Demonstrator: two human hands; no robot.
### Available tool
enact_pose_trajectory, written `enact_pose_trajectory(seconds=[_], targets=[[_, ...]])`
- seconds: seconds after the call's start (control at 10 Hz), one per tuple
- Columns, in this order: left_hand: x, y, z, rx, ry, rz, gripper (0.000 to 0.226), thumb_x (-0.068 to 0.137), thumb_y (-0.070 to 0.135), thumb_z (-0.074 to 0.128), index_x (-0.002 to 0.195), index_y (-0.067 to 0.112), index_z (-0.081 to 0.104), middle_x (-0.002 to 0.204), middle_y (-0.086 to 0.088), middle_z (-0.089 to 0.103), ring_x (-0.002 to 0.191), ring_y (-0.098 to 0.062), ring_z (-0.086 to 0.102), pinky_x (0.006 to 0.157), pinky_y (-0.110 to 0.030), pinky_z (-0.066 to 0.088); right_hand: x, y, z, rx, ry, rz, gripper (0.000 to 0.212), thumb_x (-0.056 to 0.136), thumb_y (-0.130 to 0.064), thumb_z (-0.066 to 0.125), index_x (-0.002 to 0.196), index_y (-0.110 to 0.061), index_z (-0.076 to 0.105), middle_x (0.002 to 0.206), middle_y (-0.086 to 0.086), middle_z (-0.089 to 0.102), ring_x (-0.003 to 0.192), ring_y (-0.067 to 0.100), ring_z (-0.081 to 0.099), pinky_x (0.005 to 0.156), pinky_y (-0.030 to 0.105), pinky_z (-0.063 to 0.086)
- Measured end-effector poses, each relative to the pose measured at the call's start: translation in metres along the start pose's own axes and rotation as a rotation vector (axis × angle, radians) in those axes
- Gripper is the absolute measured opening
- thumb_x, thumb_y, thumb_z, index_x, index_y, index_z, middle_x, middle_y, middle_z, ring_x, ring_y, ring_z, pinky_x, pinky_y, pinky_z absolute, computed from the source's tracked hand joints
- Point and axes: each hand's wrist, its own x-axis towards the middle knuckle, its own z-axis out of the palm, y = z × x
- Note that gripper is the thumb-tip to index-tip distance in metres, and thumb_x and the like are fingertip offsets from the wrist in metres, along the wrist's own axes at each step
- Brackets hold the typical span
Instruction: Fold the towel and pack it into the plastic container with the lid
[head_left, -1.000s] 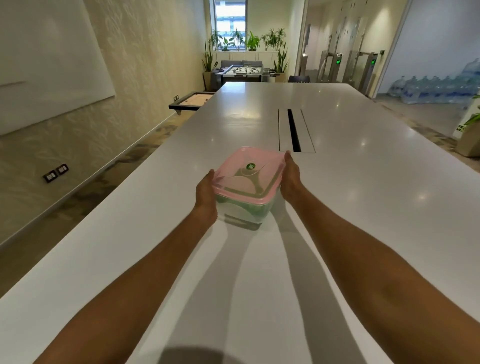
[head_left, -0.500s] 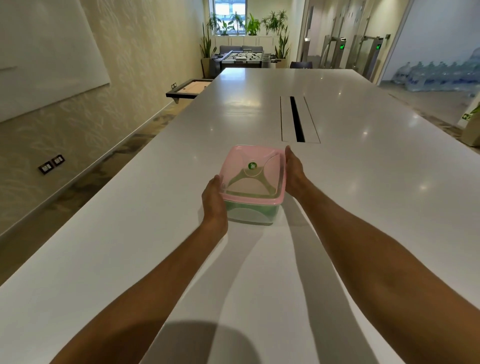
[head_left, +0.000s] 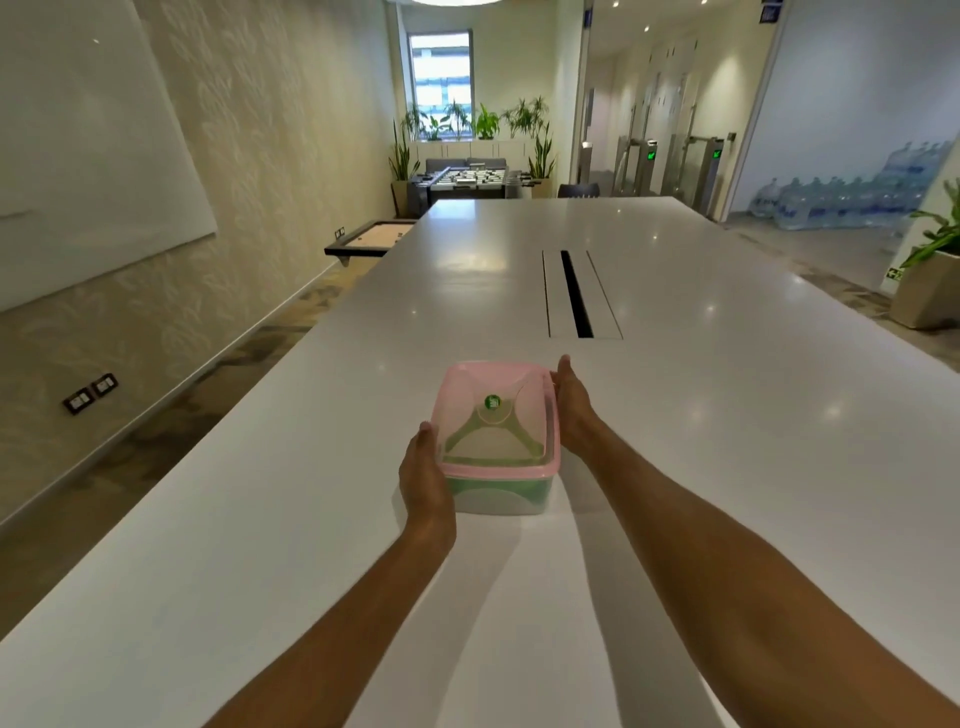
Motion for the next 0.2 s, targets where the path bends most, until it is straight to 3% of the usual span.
enact_pose_trajectory(seconds=[0.1,0.2], targets=[[0.0,0.013,0.0,0.083,0.005,0.053,0.049,0.094,0.047,0.044,0.124,0.012,0.059,0.128,-0.011,0.06,0.1,-0.023,0.058,0.083,-0.033,0.047,-0.01,-0.012,-0.001,-0.273,0.036,-0.145,0.071,0.097,-0.054,0.019,0.138,0.0,0.038,0.137,0.022,0.049,0.124,0.036,0.048,0.106,0.046,0.037],[-0.003,0.05,0.005,0.158,0.053,0.142,0.047,0.098,0.04,0.04,0.136,0.014,0.05,0.144,-0.003,0.047,0.128,-0.019,0.044,0.101,-0.03,0.032,-0.026,-0.032,-0.003,-0.651,0.134,-0.383,0.077,0.095,-0.059,0.015,0.134,0.001,0.043,0.138,0.024,0.048,0.127,0.037,0.045,0.105,0.044,0.034]])
